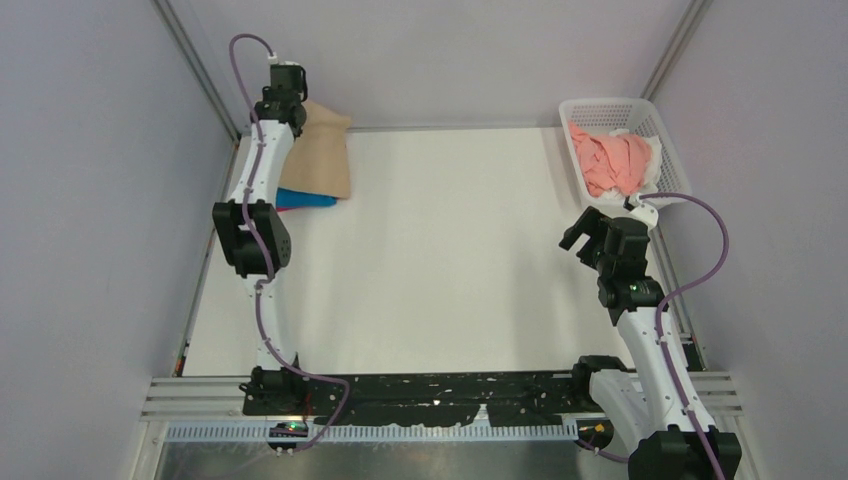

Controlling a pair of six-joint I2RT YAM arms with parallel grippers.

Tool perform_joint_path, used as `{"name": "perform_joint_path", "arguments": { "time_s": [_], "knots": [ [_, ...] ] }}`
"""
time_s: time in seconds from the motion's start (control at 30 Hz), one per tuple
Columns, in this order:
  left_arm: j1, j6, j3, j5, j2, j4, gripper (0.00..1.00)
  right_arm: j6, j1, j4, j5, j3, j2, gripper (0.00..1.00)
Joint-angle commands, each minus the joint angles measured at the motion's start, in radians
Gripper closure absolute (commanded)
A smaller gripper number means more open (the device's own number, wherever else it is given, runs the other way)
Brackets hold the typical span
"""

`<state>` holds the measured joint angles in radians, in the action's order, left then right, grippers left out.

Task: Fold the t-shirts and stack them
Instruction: Put the neatly folded tshirt into the corner of the board with the left arm

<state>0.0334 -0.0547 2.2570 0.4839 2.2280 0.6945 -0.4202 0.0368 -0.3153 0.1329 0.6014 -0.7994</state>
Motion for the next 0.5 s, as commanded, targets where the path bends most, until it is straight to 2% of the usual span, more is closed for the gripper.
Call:
{"name": "perform_joint_path", "arguments": {
  "time_s": [0.0,0.23,0.3,0.37,0.43,0.47],
  "knots": [
    [-0.059,0.032,0.066,-0.099,0.035,0.007,1.0,0.011,0.006,0.03,0.037,0.008,-0.002,0.05],
    [-0.102,0.038,0.09,-0.113,0.087,0.005,0.99,0.009,0.006,0.03,0.049,0.006,-0.01,0.05],
    [-0.11,0.046,0.103,-0.118,0.099,0.018,0.91,0.009,0.006,0.027,0.05,0.008,-0.015,0.05],
    [-0.119,0.048,0.102,-0.123,0.102,0.027,0.57,0.009,0.006,0.024,0.052,0.01,-0.016,0.05],
    [-0.128,0.049,0.102,-0.121,0.105,0.038,0.39,0.009,0.006,0.021,0.052,0.011,-0.016,0.05],
    [-0.134,0.079,0.103,-0.118,0.103,0.045,0.2,0.01,0.006,0.021,0.052,0.013,-0.016,0.05]
  ]
}}
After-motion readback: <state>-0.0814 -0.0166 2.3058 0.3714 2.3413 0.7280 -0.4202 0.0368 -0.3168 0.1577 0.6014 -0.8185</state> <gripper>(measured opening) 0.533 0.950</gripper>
